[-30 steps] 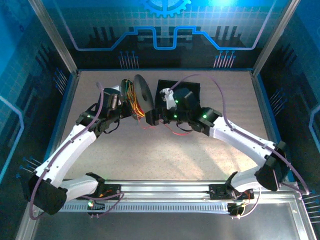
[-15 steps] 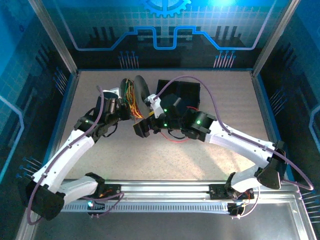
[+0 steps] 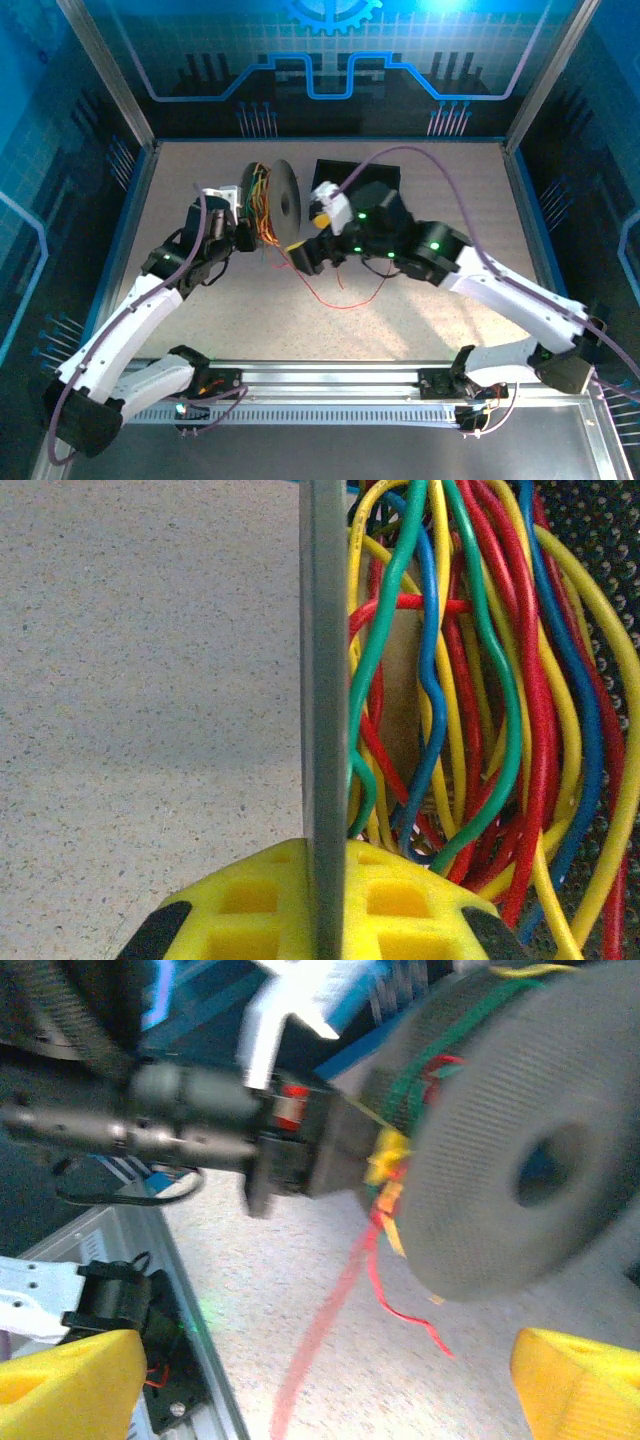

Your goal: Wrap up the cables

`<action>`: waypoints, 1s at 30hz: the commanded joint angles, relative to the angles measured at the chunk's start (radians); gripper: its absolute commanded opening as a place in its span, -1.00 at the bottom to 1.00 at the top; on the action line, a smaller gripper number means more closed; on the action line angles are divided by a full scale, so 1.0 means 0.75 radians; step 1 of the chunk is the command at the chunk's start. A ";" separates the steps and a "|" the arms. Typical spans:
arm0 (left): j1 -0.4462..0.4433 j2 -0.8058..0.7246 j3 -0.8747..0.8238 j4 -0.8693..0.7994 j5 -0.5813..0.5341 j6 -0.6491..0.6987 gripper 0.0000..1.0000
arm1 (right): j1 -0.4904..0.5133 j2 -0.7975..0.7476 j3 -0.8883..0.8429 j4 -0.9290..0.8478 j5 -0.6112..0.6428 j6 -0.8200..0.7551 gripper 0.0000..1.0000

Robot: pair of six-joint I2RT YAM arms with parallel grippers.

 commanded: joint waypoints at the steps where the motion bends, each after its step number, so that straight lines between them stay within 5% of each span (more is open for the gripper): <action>1: -0.005 -0.102 0.016 0.240 -0.028 0.033 -1.00 | -0.153 -0.175 -0.139 -0.146 -0.009 0.080 0.81; 7: -0.005 -0.132 -0.005 0.305 -0.037 0.019 -1.00 | -0.457 -0.471 -0.405 -0.305 0.002 0.190 0.74; 10: -0.006 -0.131 -0.001 0.321 -0.031 0.003 -1.00 | -0.558 -0.557 -0.519 -0.296 -0.165 0.221 0.68; 20: -0.006 -0.124 0.015 0.330 -0.015 -0.015 -1.00 | -0.609 -0.609 -0.781 -0.106 -0.340 0.336 0.64; 26: -0.005 -0.126 0.013 0.336 0.005 -0.036 -1.00 | -0.626 -0.548 -0.905 0.152 -0.460 0.464 -0.03; 30: 0.011 -0.124 0.037 0.309 0.009 -0.174 -1.00 | -0.623 -0.532 -0.963 0.228 -0.426 0.506 -0.97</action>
